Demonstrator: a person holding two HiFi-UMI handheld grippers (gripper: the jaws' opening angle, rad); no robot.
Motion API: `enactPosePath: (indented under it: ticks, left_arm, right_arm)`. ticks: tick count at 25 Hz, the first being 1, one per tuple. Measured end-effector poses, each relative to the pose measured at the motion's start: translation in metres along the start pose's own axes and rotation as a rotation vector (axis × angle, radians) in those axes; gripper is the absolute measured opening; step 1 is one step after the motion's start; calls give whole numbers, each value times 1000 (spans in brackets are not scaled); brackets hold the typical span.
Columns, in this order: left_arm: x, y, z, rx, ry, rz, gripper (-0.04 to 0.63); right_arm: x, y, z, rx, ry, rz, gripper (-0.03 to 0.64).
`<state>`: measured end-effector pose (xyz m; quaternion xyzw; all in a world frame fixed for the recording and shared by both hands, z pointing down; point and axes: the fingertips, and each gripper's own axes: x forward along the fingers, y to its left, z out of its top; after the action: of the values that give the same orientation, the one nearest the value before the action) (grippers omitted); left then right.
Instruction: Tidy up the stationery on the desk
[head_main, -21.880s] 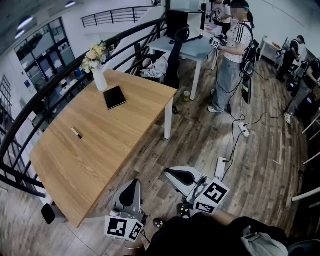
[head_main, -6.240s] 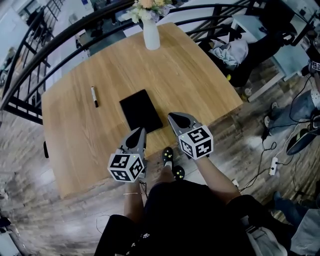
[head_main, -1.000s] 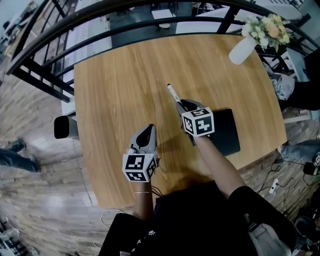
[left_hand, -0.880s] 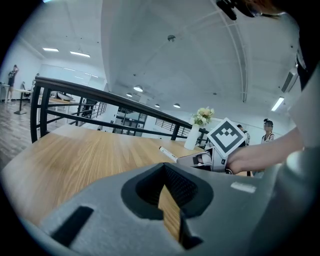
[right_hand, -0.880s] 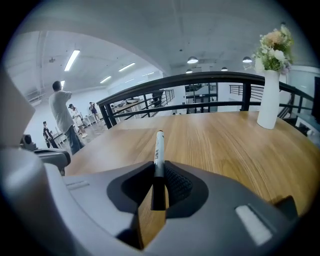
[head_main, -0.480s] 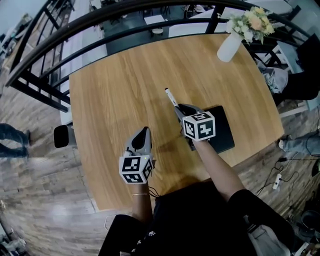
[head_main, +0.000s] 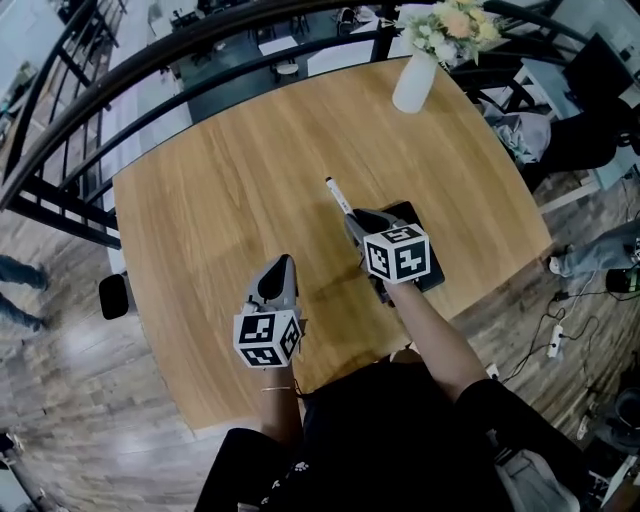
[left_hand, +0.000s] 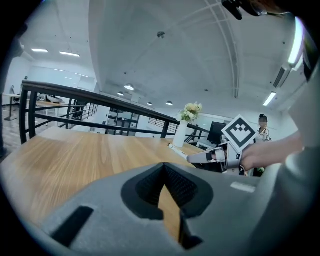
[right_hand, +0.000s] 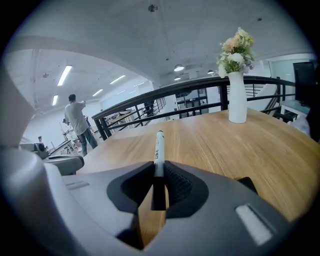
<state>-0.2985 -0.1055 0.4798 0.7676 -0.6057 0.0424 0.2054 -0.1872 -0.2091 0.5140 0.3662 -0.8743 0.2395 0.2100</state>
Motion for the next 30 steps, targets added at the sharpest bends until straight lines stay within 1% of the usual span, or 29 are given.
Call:
enactPosePath:
  ticks: [8,30]
  left_arm:
    - [17,-34,-5,23,12,-33,-6]
    - [44,-97,-15,48,32,-53,-6]
  right_arm:
    - [-33,-40,-11,39,-14,-39,79]
    - [-88,-121,-43,73,4,-108,79]
